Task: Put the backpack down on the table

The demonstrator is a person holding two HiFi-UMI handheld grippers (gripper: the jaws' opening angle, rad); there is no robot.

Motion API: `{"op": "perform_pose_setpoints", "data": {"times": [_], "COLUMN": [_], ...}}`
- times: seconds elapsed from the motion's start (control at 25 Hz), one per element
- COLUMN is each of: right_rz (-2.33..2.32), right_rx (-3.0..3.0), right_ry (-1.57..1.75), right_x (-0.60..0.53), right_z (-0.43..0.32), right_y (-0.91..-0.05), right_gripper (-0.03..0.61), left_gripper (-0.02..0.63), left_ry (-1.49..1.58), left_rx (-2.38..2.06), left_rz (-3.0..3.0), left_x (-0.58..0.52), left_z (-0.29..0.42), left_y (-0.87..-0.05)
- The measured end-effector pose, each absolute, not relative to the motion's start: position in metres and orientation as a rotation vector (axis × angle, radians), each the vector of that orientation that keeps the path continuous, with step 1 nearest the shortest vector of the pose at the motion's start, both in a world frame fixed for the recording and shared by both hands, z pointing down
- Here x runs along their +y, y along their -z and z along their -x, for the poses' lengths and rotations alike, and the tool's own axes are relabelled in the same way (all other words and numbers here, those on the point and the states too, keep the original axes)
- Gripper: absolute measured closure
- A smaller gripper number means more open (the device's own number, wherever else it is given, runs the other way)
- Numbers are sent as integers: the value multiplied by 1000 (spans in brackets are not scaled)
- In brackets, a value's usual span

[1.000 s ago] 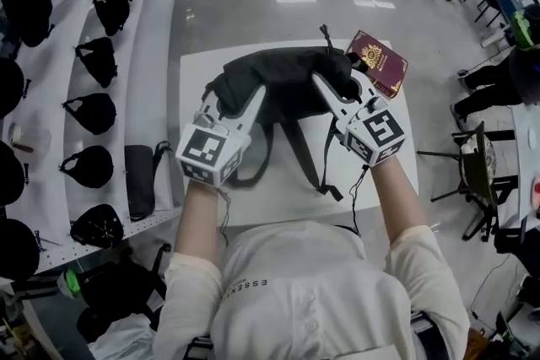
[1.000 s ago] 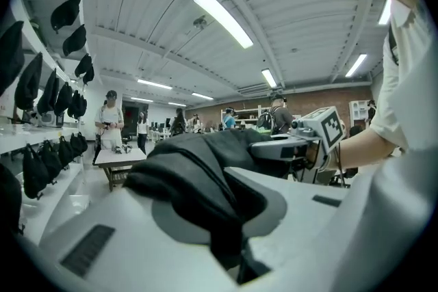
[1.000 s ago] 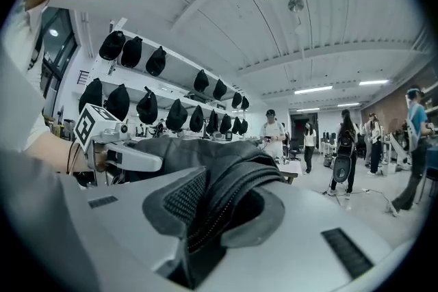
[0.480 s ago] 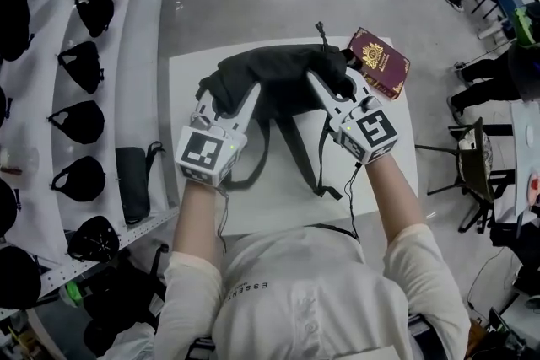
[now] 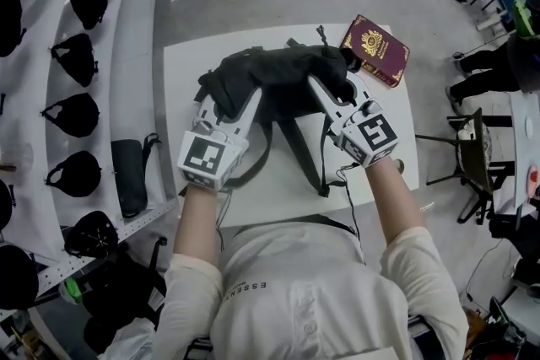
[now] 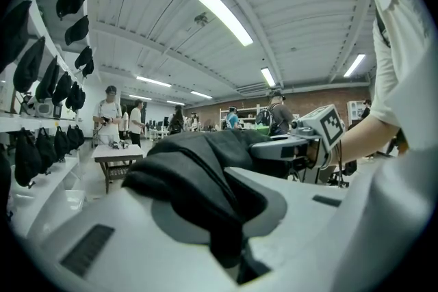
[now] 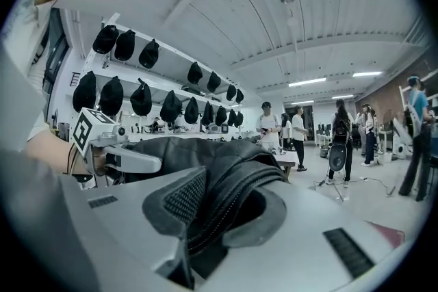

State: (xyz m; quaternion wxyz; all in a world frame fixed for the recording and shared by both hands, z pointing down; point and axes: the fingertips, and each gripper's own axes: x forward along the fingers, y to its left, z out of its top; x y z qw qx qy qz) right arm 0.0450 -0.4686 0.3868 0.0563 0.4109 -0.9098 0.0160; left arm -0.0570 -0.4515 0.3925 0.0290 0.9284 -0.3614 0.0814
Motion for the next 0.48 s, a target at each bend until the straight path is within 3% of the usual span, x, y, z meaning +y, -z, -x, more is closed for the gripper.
{"op": "perform_pose_setpoints", "data": {"times": [0.48], "right_rz": [-1259], "right_rx": [-2773], "right_ry": [-131], "right_x": [-425], "right_z": [-55], "right_y": [-409], "right_gripper": [485], "left_gripper": [554], "left_ry": [-279], "left_rx": [-1145], "left_rz": [-2799], "left_x": [-410], "left_z": [56], "left_y": [-421]}}
